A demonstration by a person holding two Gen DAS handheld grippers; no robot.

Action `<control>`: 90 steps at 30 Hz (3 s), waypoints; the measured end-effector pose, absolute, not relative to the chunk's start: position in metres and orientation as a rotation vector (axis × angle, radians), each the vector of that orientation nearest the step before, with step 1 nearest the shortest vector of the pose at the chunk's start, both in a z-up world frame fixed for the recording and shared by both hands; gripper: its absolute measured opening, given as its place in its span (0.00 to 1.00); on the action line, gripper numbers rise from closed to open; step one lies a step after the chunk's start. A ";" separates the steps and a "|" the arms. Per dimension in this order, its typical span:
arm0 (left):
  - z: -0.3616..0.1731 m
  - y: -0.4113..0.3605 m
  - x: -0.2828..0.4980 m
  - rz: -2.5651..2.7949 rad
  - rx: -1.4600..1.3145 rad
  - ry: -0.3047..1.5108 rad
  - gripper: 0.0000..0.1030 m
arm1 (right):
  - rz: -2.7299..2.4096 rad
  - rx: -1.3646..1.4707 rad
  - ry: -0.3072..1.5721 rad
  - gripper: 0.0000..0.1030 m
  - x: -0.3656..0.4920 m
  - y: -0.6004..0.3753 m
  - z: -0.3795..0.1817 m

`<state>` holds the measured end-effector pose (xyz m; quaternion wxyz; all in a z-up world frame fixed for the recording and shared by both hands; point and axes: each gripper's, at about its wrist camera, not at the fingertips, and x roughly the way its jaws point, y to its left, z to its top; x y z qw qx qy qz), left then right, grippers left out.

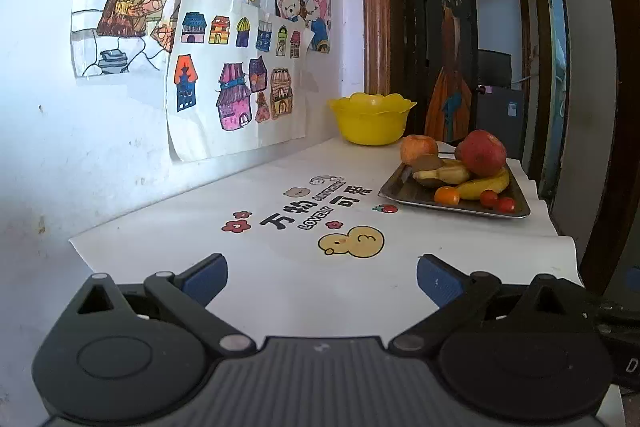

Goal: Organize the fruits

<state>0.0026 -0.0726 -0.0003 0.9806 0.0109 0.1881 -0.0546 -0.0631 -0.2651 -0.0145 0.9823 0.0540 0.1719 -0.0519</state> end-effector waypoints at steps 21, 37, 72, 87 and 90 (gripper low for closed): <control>-0.005 -0.059 0.002 -0.119 -0.017 0.371 1.00 | -0.106 0.099 0.338 0.99 -0.061 -0.259 -0.011; -0.004 -0.050 0.000 -0.127 -0.033 0.356 1.00 | -0.120 0.085 0.335 0.99 -0.059 -0.259 -0.008; -0.006 -0.039 0.000 -0.129 -0.057 0.354 1.00 | -0.111 0.054 0.332 0.99 -0.059 -0.252 -0.006; -0.007 -0.037 -0.003 -0.129 -0.062 0.351 1.00 | -0.107 0.052 0.331 0.99 -0.060 -0.251 -0.005; -0.007 -0.038 -0.004 -0.128 -0.063 0.351 1.00 | -0.107 0.052 0.331 0.99 -0.061 -0.251 -0.005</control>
